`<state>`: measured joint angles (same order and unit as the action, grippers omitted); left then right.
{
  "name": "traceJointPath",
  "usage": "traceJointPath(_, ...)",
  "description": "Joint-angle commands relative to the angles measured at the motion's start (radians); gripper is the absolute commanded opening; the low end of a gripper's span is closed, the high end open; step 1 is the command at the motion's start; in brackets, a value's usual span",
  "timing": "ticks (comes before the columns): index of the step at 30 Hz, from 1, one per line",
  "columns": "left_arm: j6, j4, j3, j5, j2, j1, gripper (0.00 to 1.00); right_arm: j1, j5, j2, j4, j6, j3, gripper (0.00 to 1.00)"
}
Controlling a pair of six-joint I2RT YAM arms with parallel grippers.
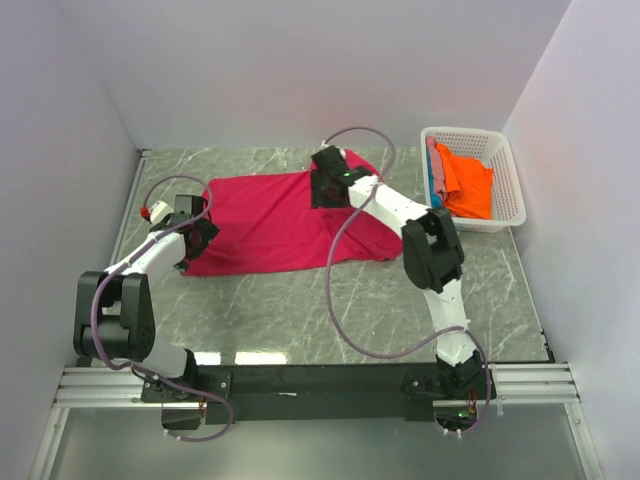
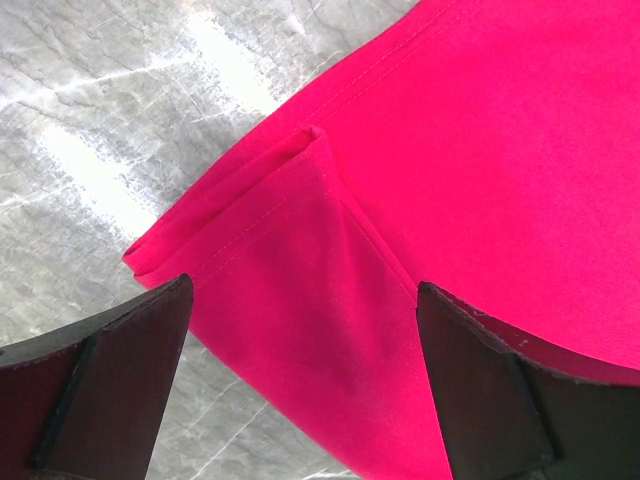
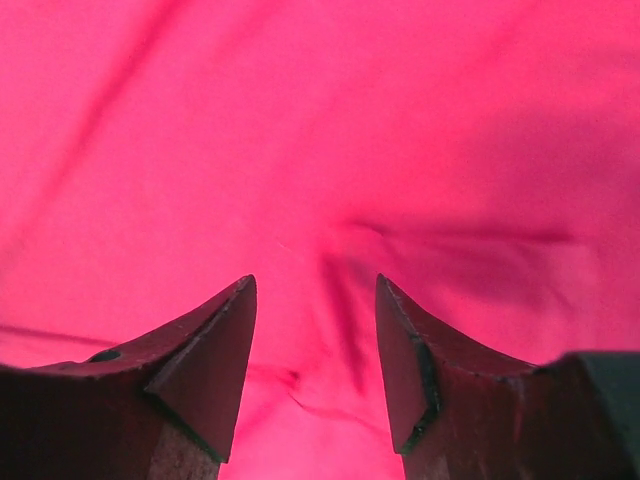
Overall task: Fold and stack the t-shirts
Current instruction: Fold the tshirt
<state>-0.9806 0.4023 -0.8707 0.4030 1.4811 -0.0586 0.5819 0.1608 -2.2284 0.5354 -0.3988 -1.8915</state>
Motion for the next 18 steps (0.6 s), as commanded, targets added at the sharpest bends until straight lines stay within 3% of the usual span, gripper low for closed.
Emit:
traceJointPath(1, 0.019, -0.003, -0.019, 0.026, 0.002, -0.003, 0.99, -0.108, -0.062, 0.144, -0.064, -0.012, 0.092, 0.56)
traceJointPath(10, 0.030, -0.017, -0.042, 0.008, 0.071, -0.001, 1.00, -0.241, -0.243, 0.135, -0.100, 0.066, 0.198, 0.46)
traceJointPath(18, 0.034, -0.011, -0.051, 0.002, 0.128, 0.005, 0.99, -0.270, -0.233, 0.041, -0.074, 0.087, 0.135, 0.42)
